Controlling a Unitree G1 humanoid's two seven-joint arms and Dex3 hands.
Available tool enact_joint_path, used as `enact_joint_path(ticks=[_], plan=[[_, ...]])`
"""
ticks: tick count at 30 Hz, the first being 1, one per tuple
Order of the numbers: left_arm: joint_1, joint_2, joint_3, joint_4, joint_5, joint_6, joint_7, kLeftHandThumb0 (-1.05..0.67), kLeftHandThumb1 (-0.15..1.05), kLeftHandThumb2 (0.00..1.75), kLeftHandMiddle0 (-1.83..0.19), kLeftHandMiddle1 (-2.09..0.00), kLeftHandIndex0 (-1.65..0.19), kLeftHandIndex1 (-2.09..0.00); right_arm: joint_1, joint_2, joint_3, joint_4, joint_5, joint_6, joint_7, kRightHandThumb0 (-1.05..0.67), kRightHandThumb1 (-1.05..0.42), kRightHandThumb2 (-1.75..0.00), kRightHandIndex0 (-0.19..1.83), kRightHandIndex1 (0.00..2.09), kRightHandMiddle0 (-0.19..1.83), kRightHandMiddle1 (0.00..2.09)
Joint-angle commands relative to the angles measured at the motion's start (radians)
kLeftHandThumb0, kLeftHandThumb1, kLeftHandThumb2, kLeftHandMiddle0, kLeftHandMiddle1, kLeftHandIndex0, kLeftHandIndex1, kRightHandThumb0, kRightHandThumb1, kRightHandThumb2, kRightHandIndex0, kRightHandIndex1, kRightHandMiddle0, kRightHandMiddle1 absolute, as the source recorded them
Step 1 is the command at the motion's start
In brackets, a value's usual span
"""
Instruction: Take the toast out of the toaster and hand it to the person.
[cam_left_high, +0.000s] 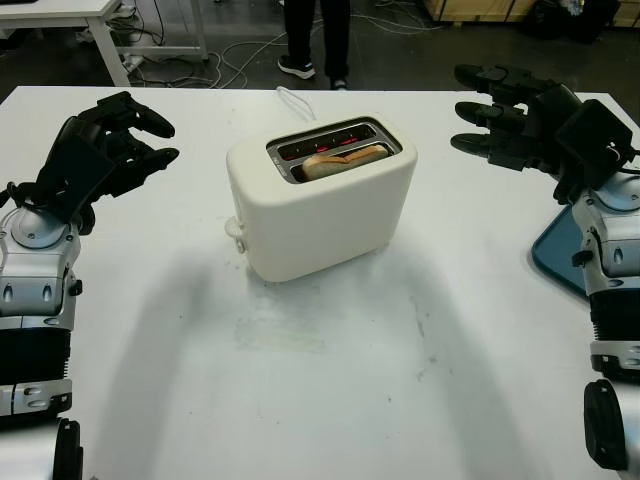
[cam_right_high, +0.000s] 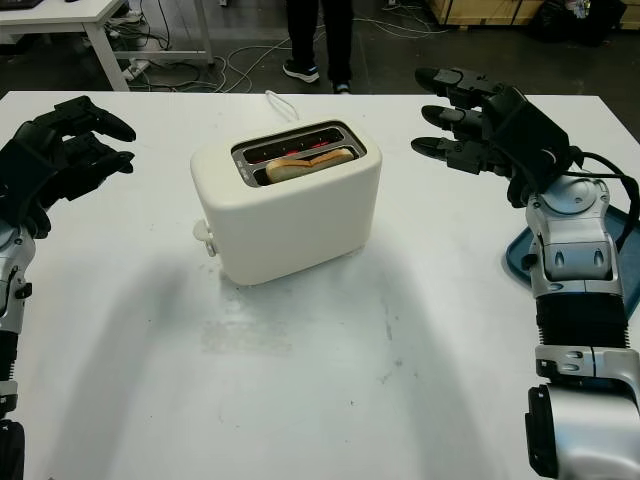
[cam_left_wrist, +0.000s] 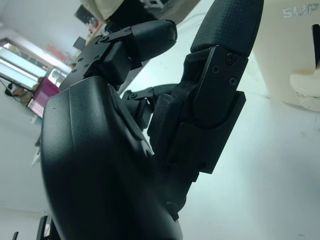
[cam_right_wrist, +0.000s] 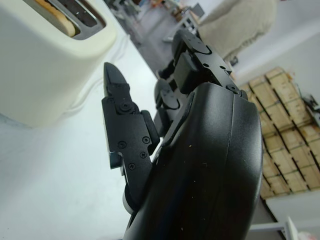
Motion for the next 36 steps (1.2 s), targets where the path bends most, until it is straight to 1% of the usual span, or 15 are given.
enact_joint_path(ticks=[1,5,13,23,36], plan=[[-0.002,0.001,0.007,0.006,-0.004,-0.012,-0.001,-1.05,0.87,0.0,-0.52,-1.38,-0.48,-1.32,-0.002,0.003,-0.003,-0.013,0.013,0.017,0.003,-0.11,-0.92,-0.04,0.42,0.0,0.38,0.0],[-0.004,0.002,0.006,0.015,-0.003,-0.031,-0.004,-1.05,0.88,0.0,-0.52,-1.37,-0.48,-1.31,-0.003,0.002,-0.001,0.001,0.013,-0.008,0.005,-0.1,-0.92,-0.04,0.42,0.0,0.38,0.0],[-0.004,-0.002,0.009,0.012,-0.011,-0.023,-0.002,-1.05,0.86,0.0,-0.51,-1.38,-0.48,-1.31,-0.005,-0.001,0.004,-0.004,0.006,-0.004,0.002,-0.08,-0.92,-0.06,0.42,0.01,0.39,0.01],[0.001,-0.001,0.006,0.004,-0.001,-0.017,0.005,-1.05,0.87,0.0,-0.51,-1.38,-0.47,-1.32,-0.003,-0.004,0.004,-0.012,0.007,0.015,0.001,-0.09,-0.92,-0.05,0.42,0.0,0.39,0.0],[0.004,-0.003,0.01,-0.001,-0.006,-0.01,0.006,-1.05,0.87,0.0,-0.49,-1.4,-0.47,-1.33,0.0,-0.004,0.005,-0.005,0.003,-0.003,-0.001,-0.12,-0.92,-0.04,0.43,0.01,0.39,0.0]])
